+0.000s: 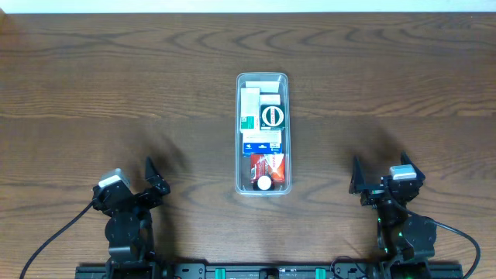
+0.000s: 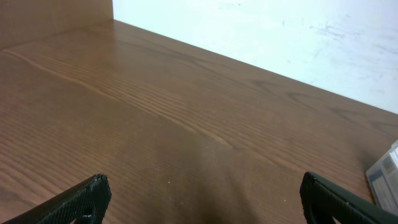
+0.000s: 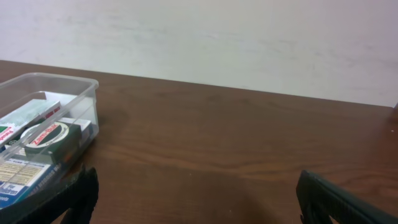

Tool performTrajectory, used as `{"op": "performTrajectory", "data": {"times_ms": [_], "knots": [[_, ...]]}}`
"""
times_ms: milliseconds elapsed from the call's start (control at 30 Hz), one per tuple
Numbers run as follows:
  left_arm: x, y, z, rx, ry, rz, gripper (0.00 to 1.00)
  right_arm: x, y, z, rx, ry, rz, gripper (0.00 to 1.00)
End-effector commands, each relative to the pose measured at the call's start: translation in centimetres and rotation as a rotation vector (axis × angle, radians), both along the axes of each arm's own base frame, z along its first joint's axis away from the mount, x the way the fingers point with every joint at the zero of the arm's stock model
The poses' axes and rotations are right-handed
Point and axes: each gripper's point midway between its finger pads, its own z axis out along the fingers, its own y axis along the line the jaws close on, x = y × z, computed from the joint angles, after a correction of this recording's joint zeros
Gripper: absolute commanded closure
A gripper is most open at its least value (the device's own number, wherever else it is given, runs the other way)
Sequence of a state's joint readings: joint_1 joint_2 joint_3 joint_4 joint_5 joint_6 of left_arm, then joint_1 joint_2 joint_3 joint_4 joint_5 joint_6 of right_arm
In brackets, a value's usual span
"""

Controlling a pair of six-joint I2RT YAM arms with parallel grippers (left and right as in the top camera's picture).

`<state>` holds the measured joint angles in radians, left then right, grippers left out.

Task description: Pack container

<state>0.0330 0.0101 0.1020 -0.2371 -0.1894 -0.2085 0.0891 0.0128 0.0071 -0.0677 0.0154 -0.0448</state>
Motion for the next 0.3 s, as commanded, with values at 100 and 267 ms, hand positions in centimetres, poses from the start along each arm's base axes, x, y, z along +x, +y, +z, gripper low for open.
{"op": "performTrajectory", "data": {"times_ms": [100, 267], "knots": [[-0.04, 0.15, -1.22, 0.004, 0.027, 0.006, 0.02, 0.01, -0.32, -0.14, -0.006, 0.004, -0.014, 0.01], [-0.03, 0.15, -1.21, 0.004, 0.027, 0.006, 0.02, 0.01, -0.32, -0.14, -0.006, 0.004, -0.014, 0.01]]}}
